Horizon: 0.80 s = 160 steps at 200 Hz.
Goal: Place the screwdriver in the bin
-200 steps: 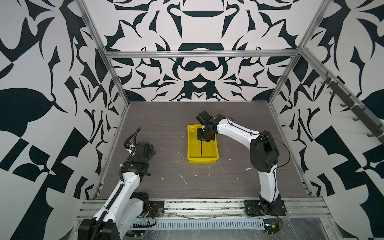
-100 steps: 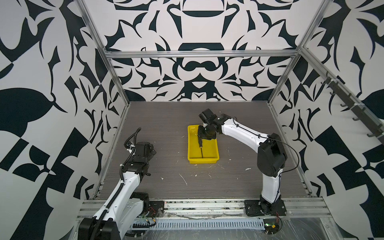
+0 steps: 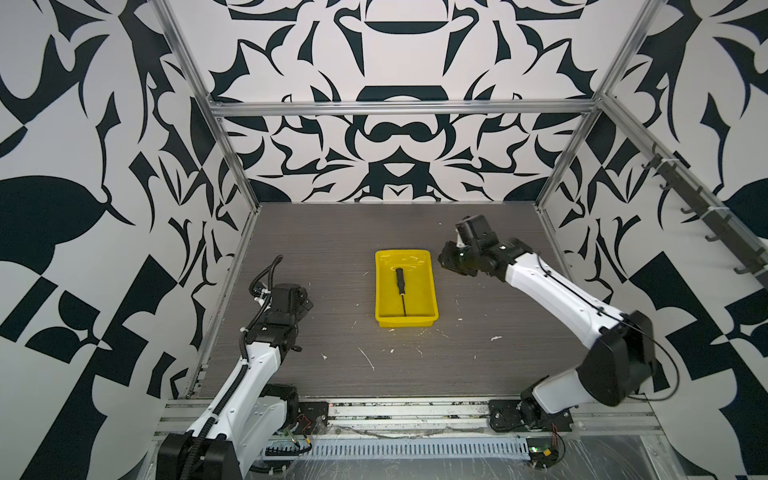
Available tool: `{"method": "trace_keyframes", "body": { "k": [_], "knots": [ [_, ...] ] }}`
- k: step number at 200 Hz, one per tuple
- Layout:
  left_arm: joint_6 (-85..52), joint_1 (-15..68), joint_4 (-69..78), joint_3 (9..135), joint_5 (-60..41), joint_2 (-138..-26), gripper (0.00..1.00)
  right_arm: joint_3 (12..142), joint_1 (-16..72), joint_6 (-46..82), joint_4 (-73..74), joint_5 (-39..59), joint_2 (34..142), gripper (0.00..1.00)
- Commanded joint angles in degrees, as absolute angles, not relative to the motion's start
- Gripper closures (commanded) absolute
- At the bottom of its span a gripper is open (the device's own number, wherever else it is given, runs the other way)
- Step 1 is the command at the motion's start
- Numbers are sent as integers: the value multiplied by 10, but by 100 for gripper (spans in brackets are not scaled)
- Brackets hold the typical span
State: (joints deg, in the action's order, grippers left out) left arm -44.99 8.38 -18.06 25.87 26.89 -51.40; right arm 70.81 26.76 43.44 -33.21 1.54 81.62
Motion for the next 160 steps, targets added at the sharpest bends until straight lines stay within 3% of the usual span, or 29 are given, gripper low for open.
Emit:
{"method": "trace_keyframes", "body": {
  "k": [1, 11, 27, 47, 73, 107, 127, 160],
  "knots": [
    [-448, 83, -174, 270, 256, -520, 0, 660, 266, 400, -321, -60, 720, 31],
    [-446, 83, -180, 274, 248, -523, 0, 624, 266, 375, -314, -115, 678, 19],
    [-446, 83, -178, 274, 244, -524, 0, 567, 266, 339, -302, -215, 612, 7],
    [-445, 83, -172, 272, 241, -524, 0, 494, 266, 285, -253, -300, 528, 7],
    [-446, 83, -177, 273, 247, -525, 0, 379, 266, 202, -127, -325, 411, 7],
    [-449, 83, -178, 270, 253, -515, 0, 169, 266, 106, 174, -319, 299, 1],
    [-450, 83, -174, 266, 252, -512, 0, 69, 265, 28, 351, -293, 295, 0],
    [-449, 83, -172, 268, 248, -519, 0, 91, 265, -17, 280, -320, 352, 1]
  ]
}}
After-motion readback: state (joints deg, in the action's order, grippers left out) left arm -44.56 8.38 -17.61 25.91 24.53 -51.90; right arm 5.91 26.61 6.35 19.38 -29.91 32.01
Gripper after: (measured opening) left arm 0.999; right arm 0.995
